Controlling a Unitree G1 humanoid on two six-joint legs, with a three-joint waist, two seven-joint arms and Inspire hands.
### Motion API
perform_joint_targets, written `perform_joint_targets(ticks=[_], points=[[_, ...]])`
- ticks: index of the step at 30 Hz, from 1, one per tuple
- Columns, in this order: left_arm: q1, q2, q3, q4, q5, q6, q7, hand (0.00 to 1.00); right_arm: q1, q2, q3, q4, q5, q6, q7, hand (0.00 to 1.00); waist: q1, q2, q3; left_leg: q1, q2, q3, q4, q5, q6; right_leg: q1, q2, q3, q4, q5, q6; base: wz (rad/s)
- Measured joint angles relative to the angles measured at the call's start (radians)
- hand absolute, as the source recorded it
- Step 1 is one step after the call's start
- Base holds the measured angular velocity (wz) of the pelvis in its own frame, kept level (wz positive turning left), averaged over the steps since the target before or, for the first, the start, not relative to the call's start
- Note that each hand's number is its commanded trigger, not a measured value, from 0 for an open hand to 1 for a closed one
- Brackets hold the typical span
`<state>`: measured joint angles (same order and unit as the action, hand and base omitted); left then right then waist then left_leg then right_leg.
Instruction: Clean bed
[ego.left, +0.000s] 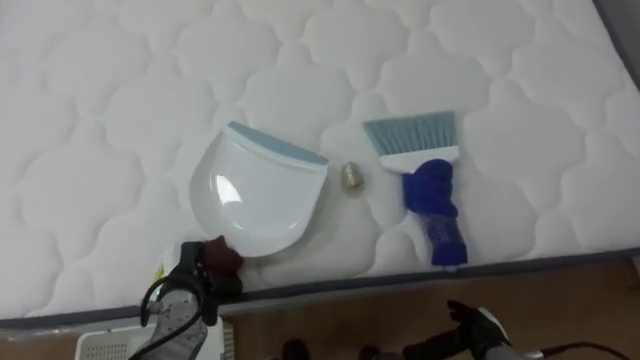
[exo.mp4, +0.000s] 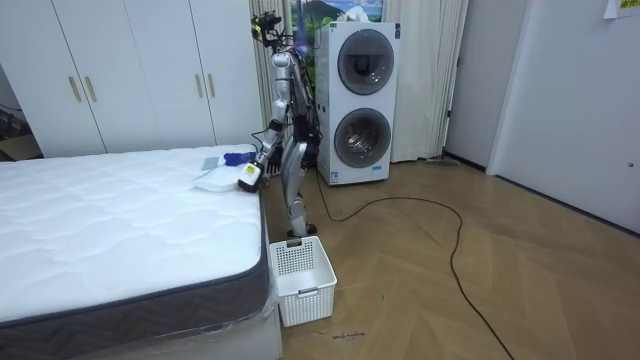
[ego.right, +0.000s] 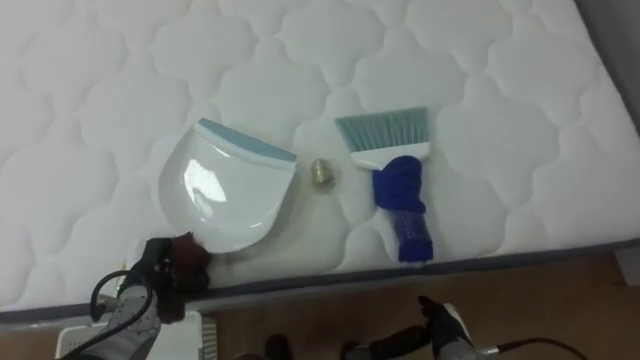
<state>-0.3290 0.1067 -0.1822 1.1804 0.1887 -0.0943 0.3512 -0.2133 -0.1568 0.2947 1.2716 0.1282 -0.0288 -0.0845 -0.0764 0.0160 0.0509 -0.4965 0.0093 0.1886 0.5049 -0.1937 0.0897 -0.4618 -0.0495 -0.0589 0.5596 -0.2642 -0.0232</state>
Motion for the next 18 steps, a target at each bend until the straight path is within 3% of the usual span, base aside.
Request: perform_joint_targets(ticks=[18], points=[[-0.008, 0.001, -0.001, 0.006, 0.043, 0.009, -0.004, 1.00, 0.011, 0.005, -0.003, -0.027, 0.061, 0.007, -0.027, 0.00, 0.000, 0.001, 0.0002, -0.005, 0.001, 0.001, 0.011, -0.002, 0.003, -0.013, -0.005, -0.010, 0.014, 0.000, 0.001, 0.00]])
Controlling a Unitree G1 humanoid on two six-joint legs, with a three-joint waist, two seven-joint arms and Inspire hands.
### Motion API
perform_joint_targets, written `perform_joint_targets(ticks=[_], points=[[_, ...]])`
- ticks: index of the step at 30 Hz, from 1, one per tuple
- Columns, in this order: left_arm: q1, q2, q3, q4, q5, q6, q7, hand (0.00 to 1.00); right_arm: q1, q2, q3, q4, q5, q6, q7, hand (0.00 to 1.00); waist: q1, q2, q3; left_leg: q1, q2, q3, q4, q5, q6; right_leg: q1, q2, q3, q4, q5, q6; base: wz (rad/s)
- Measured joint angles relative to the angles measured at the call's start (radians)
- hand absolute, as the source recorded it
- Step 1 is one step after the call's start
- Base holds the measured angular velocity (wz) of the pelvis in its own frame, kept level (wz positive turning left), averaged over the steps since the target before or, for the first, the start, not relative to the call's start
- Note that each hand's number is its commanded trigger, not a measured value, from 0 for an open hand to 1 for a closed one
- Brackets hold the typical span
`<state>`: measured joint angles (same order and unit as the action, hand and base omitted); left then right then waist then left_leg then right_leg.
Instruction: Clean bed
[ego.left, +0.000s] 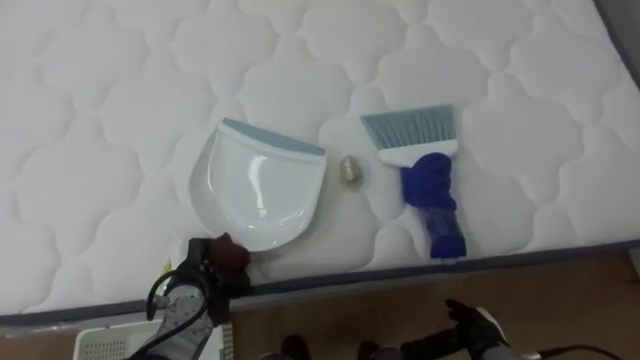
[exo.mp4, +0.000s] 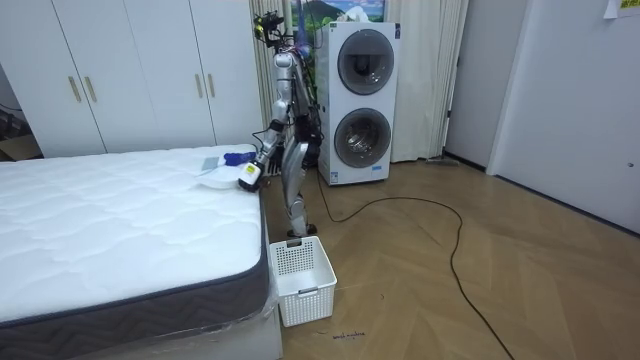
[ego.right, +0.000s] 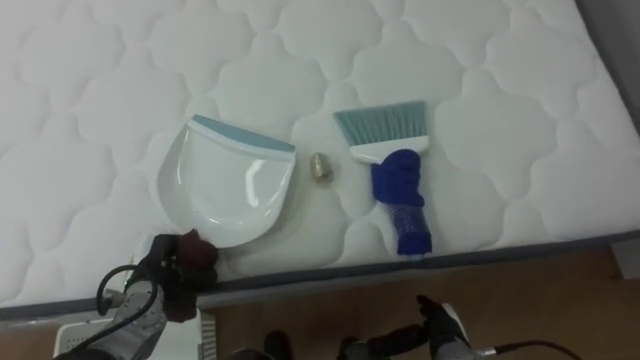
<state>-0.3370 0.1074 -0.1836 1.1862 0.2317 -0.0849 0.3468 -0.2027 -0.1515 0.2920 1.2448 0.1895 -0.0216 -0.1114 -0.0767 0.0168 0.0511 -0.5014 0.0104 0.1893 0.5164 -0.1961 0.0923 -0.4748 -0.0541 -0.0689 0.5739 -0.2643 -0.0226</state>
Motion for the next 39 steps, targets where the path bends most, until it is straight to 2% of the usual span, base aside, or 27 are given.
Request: perform_joint_targets(ticks=[6, 11, 13, 16, 22, 29, 32, 39], points=[[0.000, 0.040, -0.037, -0.002, 0.023, -0.014, 0.040, 1.00, -0.004, -0.004, -0.024, -0.001, 0.114, -0.006, -0.068, 0.00, 0.000, 0.003, 0.0013, -0.004, 0.000, 0.001, 0.001, 0.000, -0.001, -0.002, 0.003, 0.010, 0.003, 0.000, -0.001, 0.00], [0.001, 0.085, -0.040, -0.009, 0.102, -0.035, 0.109, 1.00, -0.001, -0.016, -0.141, -0.038, 0.242, -0.034, -0.127, 0.00, -0.001, 0.016, 0.0014, -0.017, -0.001, 0.006, 0.001, 0.000, -0.001, -0.020, 0.001, 0.010, 0.010, 0.000, 0.000, -0.02], [0.002, 0.109, -0.041, -0.009, 0.148, -0.041, 0.163, 1.00, -0.001, -0.021, -0.179, -0.072, 0.303, -0.060, -0.168, 0.00, -0.003, 0.022, 0.0009, -0.018, -0.002, 0.010, 0.001, 0.000, -0.001, -0.031, -0.003, 0.010, 0.020, -0.002, -0.001, -0.05], [0.005, 0.116, -0.049, -0.009, 0.202, -0.048, 0.224, 1.00, -0.008, -0.026, -0.216, -0.083, 0.363, -0.095, -0.199, 0.00, -0.002, 0.034, -0.0011, -0.013, -0.003, 0.012, -0.001, 0.000, -0.001, -0.030, -0.004, 0.011, 0.021, -0.004, -0.001, 0.00], [0.023, 0.125, -0.076, -0.009, 0.242, -0.053, 0.295, 1.00, -0.010, -0.035, -0.249, -0.131, 0.415, -0.112, -0.271, 0.00, -0.003, 0.034, -0.0017, -0.011, -0.007, 0.031, 0.000, 0.000, -0.001, -0.041, -0.014, 0.018, 0.049, -0.014, -0.001, -0.05], [0.029, 0.142, -0.094, -0.009, 0.242, -0.067, 0.304, 1.00, -0.015, -0.044, -0.280, -0.244, 0.388, -0.151, -0.375, 0.00, -0.011, 0.033, -0.0020, -0.016, -0.006, 0.039, 0.000, 0.000, -0.001, -0.051, -0.015, 0.020, 0.051, -0.015, -0.001, -0.04], [0.033, 0.151, -0.111, -0.010, 0.242, -0.078, 0.304, 1.00, -0.016, -0.047, -0.280, -0.294, 0.338, -0.176, -0.461, 0.00, -0.010, 0.030, -0.0039, -0.016, -0.006, 0.043, 0.000, 0.000, -0.001, -0.053, -0.016, 0.028, 0.054, -0.016, 0.000, -0.01], [0.053, 0.160, -0.123, -0.030, 0.231, -0.106, 0.307, 1.00, -0.018, -0.047, -0.258, -0.462, 0.008, -0.244, -0.632, 0.00, -0.001, 0.032, -0.0061, -0.018, -0.005, 0.051, -0.001, 0.000, 0.000, -0.062, -0.014, 0.038, 0.058, -0.017, 0.001, -0.04]])
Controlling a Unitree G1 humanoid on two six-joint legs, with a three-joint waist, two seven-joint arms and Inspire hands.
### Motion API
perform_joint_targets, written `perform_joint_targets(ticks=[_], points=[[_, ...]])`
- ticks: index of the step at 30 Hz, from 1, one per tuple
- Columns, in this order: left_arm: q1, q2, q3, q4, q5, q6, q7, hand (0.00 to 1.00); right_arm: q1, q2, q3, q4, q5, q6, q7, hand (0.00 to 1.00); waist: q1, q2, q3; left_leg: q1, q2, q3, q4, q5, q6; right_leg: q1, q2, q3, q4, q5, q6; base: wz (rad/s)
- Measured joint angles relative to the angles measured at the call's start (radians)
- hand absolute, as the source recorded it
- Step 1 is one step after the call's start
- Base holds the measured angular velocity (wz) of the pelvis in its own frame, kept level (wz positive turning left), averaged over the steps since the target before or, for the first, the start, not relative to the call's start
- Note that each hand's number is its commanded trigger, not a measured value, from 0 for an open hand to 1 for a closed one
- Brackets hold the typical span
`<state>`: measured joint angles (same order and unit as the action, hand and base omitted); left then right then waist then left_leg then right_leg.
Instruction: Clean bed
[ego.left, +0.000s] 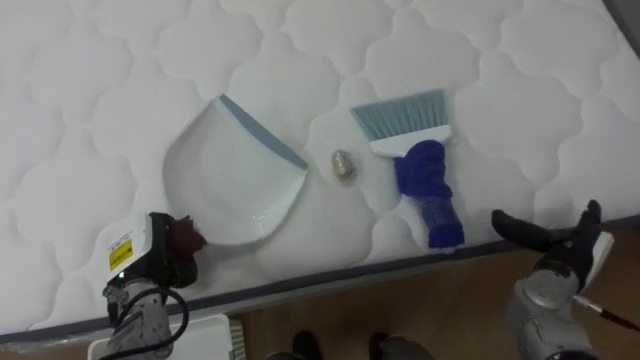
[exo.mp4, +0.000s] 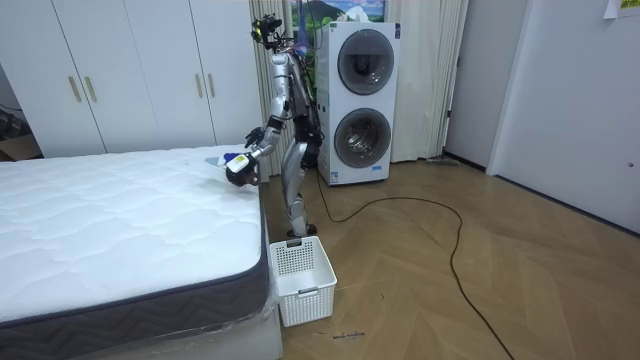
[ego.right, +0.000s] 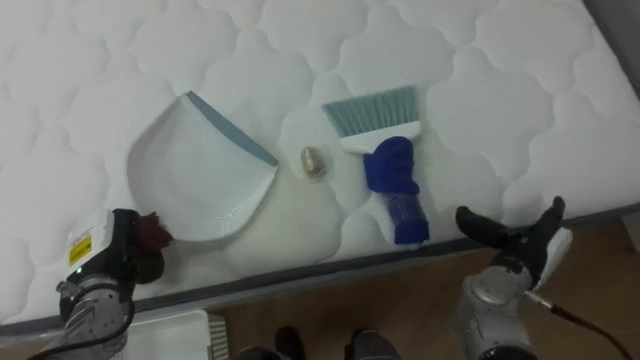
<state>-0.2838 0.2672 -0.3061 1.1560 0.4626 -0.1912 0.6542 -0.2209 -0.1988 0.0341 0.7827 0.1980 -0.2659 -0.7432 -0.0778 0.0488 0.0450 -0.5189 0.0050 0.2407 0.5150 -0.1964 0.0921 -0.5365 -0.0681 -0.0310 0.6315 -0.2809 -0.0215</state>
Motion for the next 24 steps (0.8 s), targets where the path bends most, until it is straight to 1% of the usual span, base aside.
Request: perform_joint_targets(ticks=[1, 3, 6, 10, 15, 21, 24], points=[[0.001, 0.000, -0.011, 0.000, -0.001, -0.002, 0.000, 1.00, -0.006, 0.000, 0.018, -0.011, -0.029, -0.020, -0.015, 0.00, 0.000, -0.001, -0.0009, 0.002, -0.001, 0.000, 0.001, 0.000, 0.000, 0.000, -0.002, 0.000, 0.007, 0.000, 0.000, 0.00], [0.002, 0.000, -0.017, -0.001, -0.001, -0.011, -0.004, 1.00, -0.025, 0.000, 0.036, -0.014, -0.057, -0.035, -0.031, 0.00, 0.006, 0.000, -0.0019, 0.003, -0.001, 0.000, 0.001, 0.000, 0.000, -0.002, -0.001, 0.002, 0.009, 0.000, 0.000, 0.00], [0.009, -0.001, -0.023, -0.006, -0.015, -0.014, -0.036, 1.00, -0.044, 0.000, 0.059, -0.040, -0.123, -0.040, -0.045, 0.00, 0.012, 0.002, -0.0033, 0.003, -0.001, 0.001, 0.001, 0.000, 0.000, -0.002, -0.002, 0.000, 0.010, 0.000, 0.000, 0.00], [0.015, -0.002, -0.032, -0.005, -0.058, -0.016, -0.101, 1.00, -0.065, 0.000, 0.071, -0.050, -0.160, -0.064, -0.055, 0.00, 0.027, 0.002, -0.0033, 0.005, -0.002, 0.001, 0.002, 0.000, 0.000, 0.000, -0.004, 0.000, 0.011, 0.000, 0.000, 0.00], [0.018, -0.002, -0.027, -0.002, -0.105, -0.021, -0.175, 1.00, -0.066, 0.002, 0.123, -0.050, -0.168, -0.066, -0.046, 0.00, 0.039, 0.002, -0.0031, 0.005, -0.001, 0.001, 0.001, 0.000, 0.000, 0.001, -0.004, -0.001, 0.012, -0.001, -0.001, 0.00], [0.018, -0.002, -0.019, -0.005, -0.142, -0.021, -0.288, 1.00, -0.067, 0.003, 0.147, -0.049, -0.166, -0.071, 0.006, 0.00, 0.058, 0.002, -0.0027, 0.004, 0.000, 0.000, 0.001, 0.000, 0.000, 0.003, -0.004, -0.005, 0.008, -0.001, -0.001, 0.00], [0.016, 0.002, -0.022, -0.004, -0.175, -0.020, -0.326, 1.00, -0.089, 0.001, 0.189, -0.010, -0.125, -0.073, 0.017, 0.00, 0.061, 0.003, -0.0023, 0.004, 0.000, -0.001, 0.002, 0.000, 0.000, 0.004, -0.005, -0.007, 0.008, -0.001, -0.001, 0.00]])
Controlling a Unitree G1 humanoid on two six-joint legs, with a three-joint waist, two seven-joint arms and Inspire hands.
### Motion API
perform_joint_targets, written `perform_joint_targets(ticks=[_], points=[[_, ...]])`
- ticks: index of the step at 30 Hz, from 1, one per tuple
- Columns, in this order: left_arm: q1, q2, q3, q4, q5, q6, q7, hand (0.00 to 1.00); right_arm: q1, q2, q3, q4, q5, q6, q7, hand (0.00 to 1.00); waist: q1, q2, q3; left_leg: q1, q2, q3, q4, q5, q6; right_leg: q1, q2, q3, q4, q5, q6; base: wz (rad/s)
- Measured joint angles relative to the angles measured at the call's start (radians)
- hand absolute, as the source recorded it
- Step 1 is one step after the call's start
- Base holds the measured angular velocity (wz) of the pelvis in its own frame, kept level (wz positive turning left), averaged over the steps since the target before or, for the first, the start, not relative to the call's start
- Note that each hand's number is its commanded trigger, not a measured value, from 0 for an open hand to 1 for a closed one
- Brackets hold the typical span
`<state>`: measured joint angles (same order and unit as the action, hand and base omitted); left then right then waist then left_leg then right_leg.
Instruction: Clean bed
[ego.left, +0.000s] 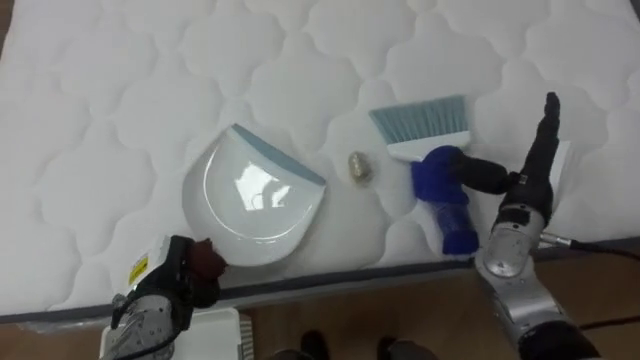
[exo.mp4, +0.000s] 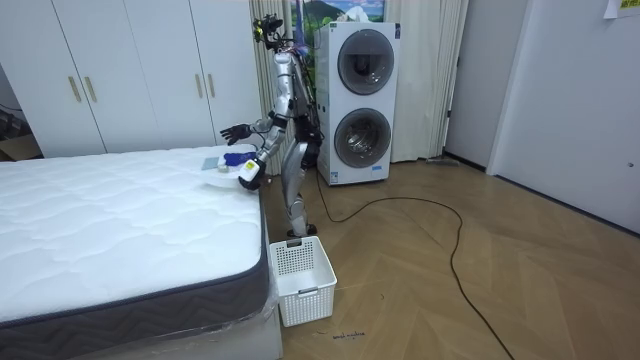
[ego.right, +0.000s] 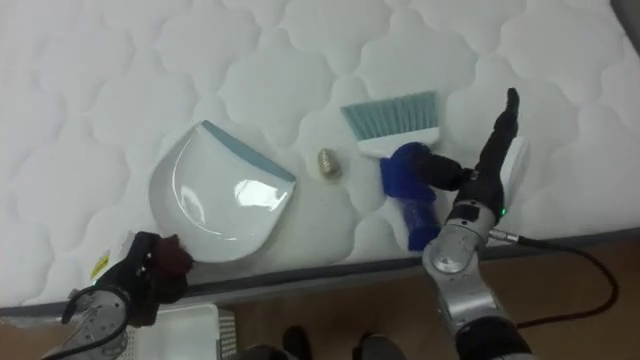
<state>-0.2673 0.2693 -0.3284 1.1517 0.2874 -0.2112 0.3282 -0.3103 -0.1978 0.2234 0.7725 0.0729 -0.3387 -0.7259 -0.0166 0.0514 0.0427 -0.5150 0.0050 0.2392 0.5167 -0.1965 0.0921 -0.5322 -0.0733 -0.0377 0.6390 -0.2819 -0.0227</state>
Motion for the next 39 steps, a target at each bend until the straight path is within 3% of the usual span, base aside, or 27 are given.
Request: perform_joint_targets(ticks=[5, 7, 9, 18, 32, 39], points=[[-0.010, 0.001, -0.004, 0.003, -0.003, 0.000, -0.021, 1.00, -0.022, -0.003, 0.050, 0.107, 0.060, 0.000, 0.033, 0.00, 0.011, 0.001, 0.0034, -0.004, 0.001, 0.000, 0.002, -0.001, 0.001, -0.004, 0.001, 0.002, 0.001, -0.001, 0.000, 0.00], [-0.028, 0.001, -0.007, 0.003, -0.003, 0.000, -0.033, 1.00, -0.023, -0.010, 0.050, 0.164, 0.119, 0.003, 0.060, 0.00, 0.022, 0.002, 0.0120, -0.019, 0.001, -0.004, 0.012, -0.001, 0.001, -0.014, 0.002, 0.000, 0.003, -0.007, 0.000, 0.02], [-0.037, 0.002, -0.006, 0.002, -0.003, 0.000, -0.035, 1.00, -0.025, -0.013, 0.048, 0.189, 0.160, 0.005, 0.081, 0.00, 0.022, 0.004, 0.0155, -0.039, 0.003, -0.005, 0.022, -0.002, 0.003, -0.029, 0.003, 0.000, 0.006, -0.011, 0.001, 0.04], [-0.048, 0.011, -0.006, 0.000, -0.003, -0.008, -0.065, 1.00, -0.026, -0.039, 0.026, 0.243, 0.213, 0.009, 0.208, 0.00, 0.020, 0.004, 0.0188, -0.062, 0.004, -0.029, 0.039, -0.008, 0.005, -0.030, -0.002, -0.034, 0.004, -0.010, 0.000, 0.08], [-0.049, 0.011, 0.000, -0.007, -0.004, -0.008, -0.106, 1.00, -0.058, -0.045, 0.017, 0.328, 0.201, 0.012, 0.296, 0.00, 0.022, 0.005, 0.0216, -0.066, 0.005, -0.039, 0.035, -0.010, 0.006, -0.022, -0.013, -0.070, -0.007, -0.012, -0.003, 0.01], [-0.054, 0.019, -0.008, -0.014, -0.011, -0.009, -0.126, 1.00, -0.064, -0.063, 0.023, 0.321, 0.334, 0.011, 0.363, 0.00, 0.027, 0.001, 0.0217, -0.061, 0.006, -0.031, 0.028, -0.010, 0.006, -0.022, -0.012, -0.063, -0.012, -0.011, -0.003, -0.02]])
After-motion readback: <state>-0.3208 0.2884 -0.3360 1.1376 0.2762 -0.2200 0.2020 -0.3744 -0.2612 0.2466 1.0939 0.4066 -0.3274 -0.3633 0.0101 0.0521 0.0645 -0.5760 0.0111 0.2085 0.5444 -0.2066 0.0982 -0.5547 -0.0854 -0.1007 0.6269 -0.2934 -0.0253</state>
